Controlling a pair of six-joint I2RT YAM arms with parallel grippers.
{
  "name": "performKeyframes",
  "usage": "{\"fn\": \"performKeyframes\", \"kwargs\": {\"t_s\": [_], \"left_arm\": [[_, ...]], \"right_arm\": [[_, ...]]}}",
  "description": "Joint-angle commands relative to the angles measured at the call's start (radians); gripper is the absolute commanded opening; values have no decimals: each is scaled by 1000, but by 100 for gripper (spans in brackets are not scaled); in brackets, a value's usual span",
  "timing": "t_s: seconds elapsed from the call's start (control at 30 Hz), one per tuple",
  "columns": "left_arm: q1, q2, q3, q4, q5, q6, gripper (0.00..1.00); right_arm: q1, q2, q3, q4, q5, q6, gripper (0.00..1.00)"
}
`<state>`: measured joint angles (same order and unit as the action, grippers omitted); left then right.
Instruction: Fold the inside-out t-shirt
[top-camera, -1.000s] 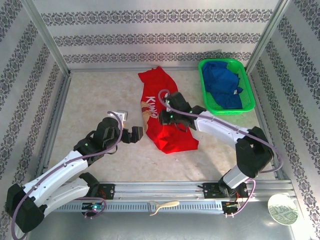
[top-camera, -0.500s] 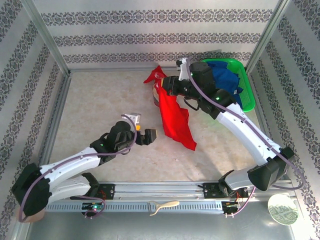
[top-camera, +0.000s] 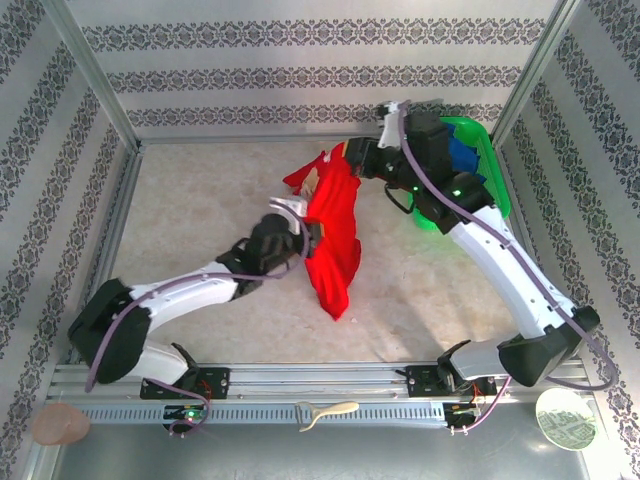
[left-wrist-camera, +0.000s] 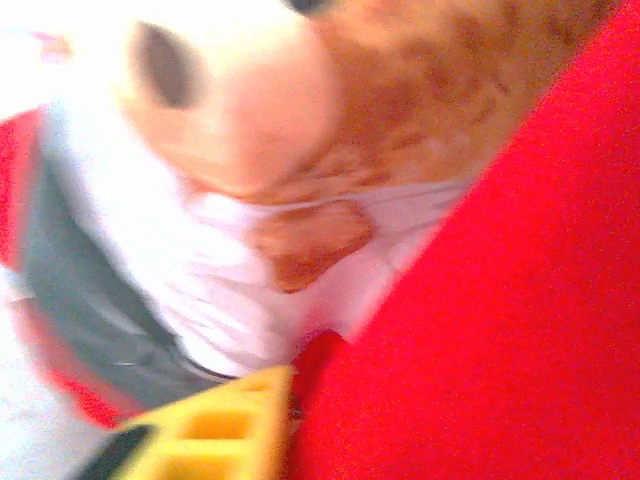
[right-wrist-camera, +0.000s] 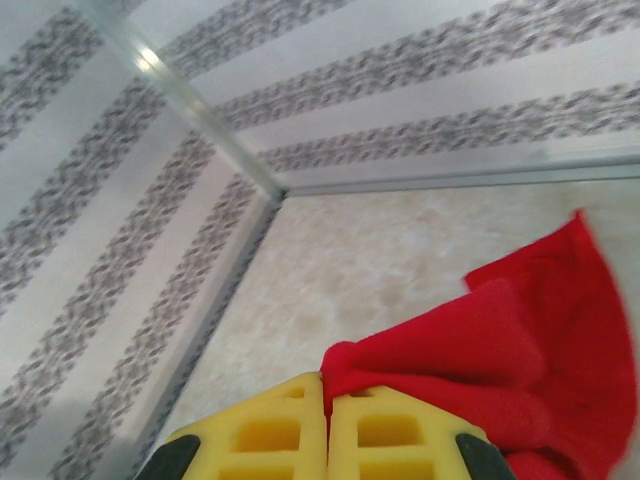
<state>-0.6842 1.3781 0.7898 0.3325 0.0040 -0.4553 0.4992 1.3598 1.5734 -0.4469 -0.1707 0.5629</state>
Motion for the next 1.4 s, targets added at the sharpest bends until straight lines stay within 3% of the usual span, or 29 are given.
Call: {"fn": "performKeyframes", "kwargs": {"t_s": [0.0,0.13,0.2,0.4,0.57,0.63,0.67,0.73,0.8,0.93,1.07,1.23,1.37], "left_arm": [[182,-190,48,-119,205,78,0],[391,-258,218,-373,505,179,0],[440,-247,290,-475,594,236,0],[487,-142,444,-642,729,336,0],[492,-5,517,-702,761,371,0],[491,44,515,-712,683,367,0],[494,67,516,-723,633,354,12],[495,95,500,-727,579,313,47],[491,72,429,-662,581,251,59],[409,-83,236,-532,499,185,66],[176,-211,94,-438,299,141,71],[-55,-138,33,-257,139,94,73],[-132,-16,59,-167,28,82,74]], "right_arm": [[-56,-94,-12,-16,73,-44,0],[-71,-168,-79,-35,35,-47,0],[-61,-209,-132,-25,25,-30,0],[-15,-322,-330,39,17,52,0],[-27,-353,-499,111,14,106,0],[-45,-341,-551,142,-2,123,0],[-49,-332,-573,159,-4,132,0],[-50,-305,-625,216,-21,168,0],[-43,-279,-674,278,-27,203,0],[-18,-220,-721,343,-25,229,0],[14,-174,-728,392,-17,242,0],[66,-132,-711,430,10,264,0],[107,-115,-690,436,33,272,0]]}}
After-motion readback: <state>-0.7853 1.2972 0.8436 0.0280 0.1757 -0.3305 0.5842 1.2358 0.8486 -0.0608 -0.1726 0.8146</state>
